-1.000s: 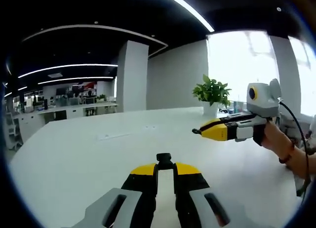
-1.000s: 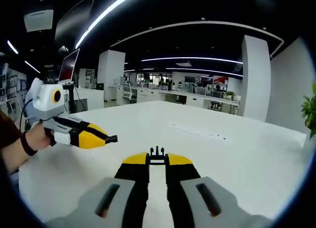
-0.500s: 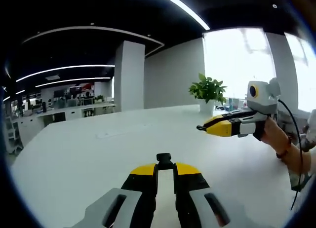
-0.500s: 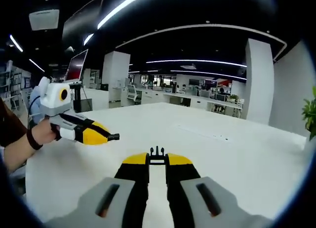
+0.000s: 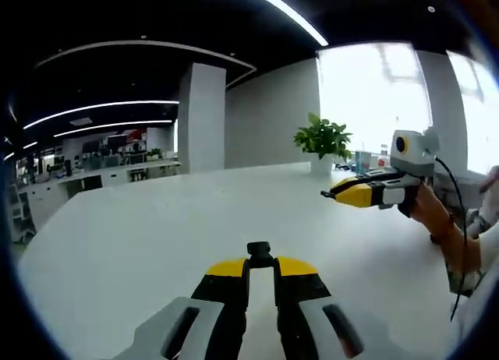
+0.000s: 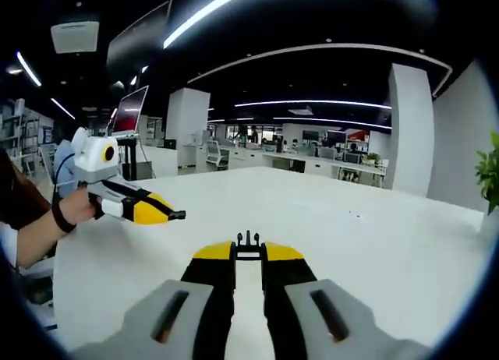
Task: Snap the two parts of the plastic buckle together until the buckle closes and remains connected.
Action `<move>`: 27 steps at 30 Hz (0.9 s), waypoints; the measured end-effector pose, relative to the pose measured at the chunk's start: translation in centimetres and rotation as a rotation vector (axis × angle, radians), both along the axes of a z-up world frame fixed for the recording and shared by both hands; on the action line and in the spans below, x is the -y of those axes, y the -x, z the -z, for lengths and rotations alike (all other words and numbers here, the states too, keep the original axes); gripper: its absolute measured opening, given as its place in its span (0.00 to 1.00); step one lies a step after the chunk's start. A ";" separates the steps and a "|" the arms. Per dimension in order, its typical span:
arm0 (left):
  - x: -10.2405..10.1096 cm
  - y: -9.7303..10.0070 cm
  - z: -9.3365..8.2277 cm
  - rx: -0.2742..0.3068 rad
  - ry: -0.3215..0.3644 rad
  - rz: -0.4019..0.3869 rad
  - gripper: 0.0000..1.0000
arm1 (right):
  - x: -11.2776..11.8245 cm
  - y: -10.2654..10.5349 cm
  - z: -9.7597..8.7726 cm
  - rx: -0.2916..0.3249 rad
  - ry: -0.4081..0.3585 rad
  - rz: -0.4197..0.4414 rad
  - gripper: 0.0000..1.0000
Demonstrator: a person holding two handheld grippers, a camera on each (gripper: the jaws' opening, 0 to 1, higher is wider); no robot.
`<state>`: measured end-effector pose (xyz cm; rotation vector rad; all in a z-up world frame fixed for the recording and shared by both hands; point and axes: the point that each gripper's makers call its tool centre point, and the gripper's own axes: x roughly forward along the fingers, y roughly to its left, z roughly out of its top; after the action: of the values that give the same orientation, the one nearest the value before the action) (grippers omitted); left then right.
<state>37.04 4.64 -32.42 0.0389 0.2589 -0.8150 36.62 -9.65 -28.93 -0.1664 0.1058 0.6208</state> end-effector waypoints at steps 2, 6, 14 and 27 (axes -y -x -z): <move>-0.1 0.5 0.1 0.001 0.003 0.007 0.10 | 0.2 0.2 0.1 0.001 0.001 0.003 0.11; -0.3 1.3 0.5 -0.001 -0.002 0.017 0.10 | 0.5 0.3 0.4 -0.002 0.005 0.006 0.11; -0.2 1.5 0.8 -0.004 -0.015 0.018 0.10 | 0.3 0.3 0.8 -0.014 0.013 0.001 0.11; 0.2 1.9 0.7 -0.003 -0.015 0.050 0.10 | 0.0 0.5 1.1 -0.022 0.032 -0.018 0.11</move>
<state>35.14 4.41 -33.16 0.0580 0.2680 -0.8630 36.16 -9.64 -30.03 -0.1918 0.1361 0.6393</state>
